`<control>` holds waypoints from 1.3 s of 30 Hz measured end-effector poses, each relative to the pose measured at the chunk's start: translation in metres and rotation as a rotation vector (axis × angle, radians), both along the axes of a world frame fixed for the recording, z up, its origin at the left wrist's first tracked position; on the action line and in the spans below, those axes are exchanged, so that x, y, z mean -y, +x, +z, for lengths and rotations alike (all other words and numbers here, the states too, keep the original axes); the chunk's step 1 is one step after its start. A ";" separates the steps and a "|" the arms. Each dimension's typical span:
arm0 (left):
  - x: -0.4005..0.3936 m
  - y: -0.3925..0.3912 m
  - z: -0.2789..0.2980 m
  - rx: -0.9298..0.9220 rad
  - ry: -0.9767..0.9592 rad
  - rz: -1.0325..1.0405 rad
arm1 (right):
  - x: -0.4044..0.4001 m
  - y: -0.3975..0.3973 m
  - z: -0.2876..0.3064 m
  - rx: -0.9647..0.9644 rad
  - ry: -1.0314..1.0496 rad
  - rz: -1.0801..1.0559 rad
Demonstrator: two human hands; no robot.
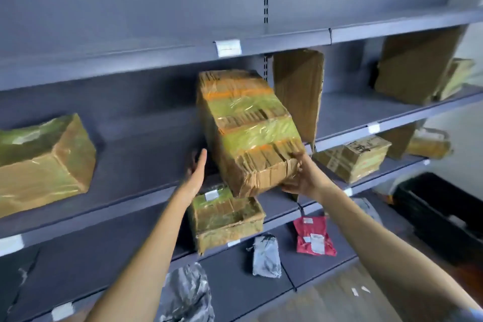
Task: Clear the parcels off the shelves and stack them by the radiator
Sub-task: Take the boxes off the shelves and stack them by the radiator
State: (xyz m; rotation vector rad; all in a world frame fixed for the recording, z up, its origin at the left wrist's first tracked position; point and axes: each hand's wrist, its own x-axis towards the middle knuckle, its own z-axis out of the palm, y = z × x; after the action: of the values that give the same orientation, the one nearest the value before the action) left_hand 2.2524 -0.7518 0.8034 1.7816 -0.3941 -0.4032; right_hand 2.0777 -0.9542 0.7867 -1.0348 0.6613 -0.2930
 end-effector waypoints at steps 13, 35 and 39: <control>0.062 -0.118 -0.066 0.015 -0.255 0.117 | 0.009 -0.242 -0.073 -0.136 0.066 -0.366; 0.332 -0.694 -0.163 -0.468 0.514 -1.257 | -0.021 -0.851 -0.124 -0.571 0.374 -1.388; 0.391 -0.742 -0.178 -0.382 0.642 -1.416 | 0.018 -0.891 -0.147 -0.744 0.448 -1.397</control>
State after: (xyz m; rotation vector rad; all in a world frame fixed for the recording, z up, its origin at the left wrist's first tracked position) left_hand 1.5108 -1.1432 0.6255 1.6657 -1.3298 -1.9912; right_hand 1.1866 -0.9717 0.6401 -0.0520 1.9864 -0.9203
